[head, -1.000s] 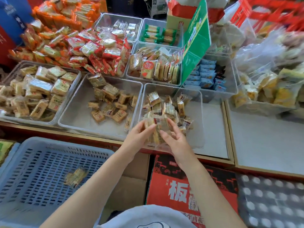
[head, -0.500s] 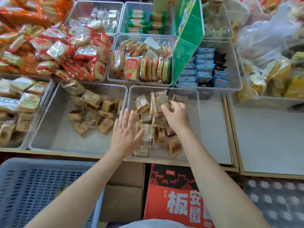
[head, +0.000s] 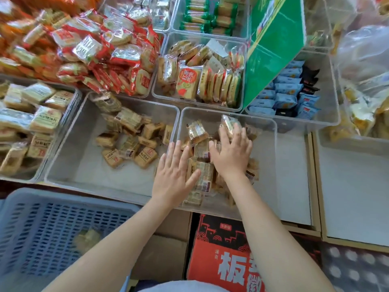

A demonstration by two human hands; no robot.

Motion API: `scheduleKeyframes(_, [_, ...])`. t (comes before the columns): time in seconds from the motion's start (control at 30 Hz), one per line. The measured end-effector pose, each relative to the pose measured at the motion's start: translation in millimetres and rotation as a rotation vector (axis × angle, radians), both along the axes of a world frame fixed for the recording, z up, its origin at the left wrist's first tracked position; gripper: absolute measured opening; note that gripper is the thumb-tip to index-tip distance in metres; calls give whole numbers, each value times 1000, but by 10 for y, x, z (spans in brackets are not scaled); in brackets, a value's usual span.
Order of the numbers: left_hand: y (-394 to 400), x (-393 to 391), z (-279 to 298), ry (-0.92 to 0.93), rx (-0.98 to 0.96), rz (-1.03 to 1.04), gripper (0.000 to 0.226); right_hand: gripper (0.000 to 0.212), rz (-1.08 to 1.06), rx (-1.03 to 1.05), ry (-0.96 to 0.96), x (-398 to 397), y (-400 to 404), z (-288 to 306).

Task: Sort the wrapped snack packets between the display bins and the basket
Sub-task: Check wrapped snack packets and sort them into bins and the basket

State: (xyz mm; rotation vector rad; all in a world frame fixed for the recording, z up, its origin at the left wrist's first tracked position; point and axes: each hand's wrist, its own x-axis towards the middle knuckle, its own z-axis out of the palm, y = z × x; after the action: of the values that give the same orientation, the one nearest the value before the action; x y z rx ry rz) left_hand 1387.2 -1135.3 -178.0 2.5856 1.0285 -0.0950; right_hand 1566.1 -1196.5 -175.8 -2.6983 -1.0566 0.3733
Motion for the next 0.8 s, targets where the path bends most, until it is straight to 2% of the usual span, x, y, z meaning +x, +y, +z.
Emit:
scheduleKeyframes(0.1, [9, -13, 2, -9, -2, -6, 88, 63, -54, -10, 87, 21, 41, 93])
scheduleKeyframes(0.17, [8, -18, 45, -85, -62, 8, 88, 67, -97, 45, 127, -6, 97, 234])
scheduleKeyframes(0.23, [51, -59, 123, -213, -156, 49, 86, 73, -40, 171, 62, -142, 200, 371])
scheduleKeyframes(0.3, [160, -234, 150, -305, -208, 86, 83, 71, 69, 288, 78, -389, 363, 460])
scheduleKeyframes(0.4, [479, -779, 11, -383, -18, 151, 72, 54, 225, 332, 240, -822, 679, 450])
scheduleKeyframes(0.47, [815, -1169, -60, -336, 124, 263, 67, 42, 320, 303, 331, -1075, 936, 355])
scheduleKeyframes(0.57, [1315, -1603, -5, -187, 227, 410, 71, 44, 373, 258, 427, -1378, 1341, 209])
scheduleKeyframes(0.7, [1637, -1899, -12, 47, 162, 481, 76, 59, 271, 226, 418, -1570, 1863, 87])
scheduleKeyframes(0.8, [1671, -1956, -102, 49, 161, 495, 78, 66, 232, 147, 313, -1597, 2161, -15])
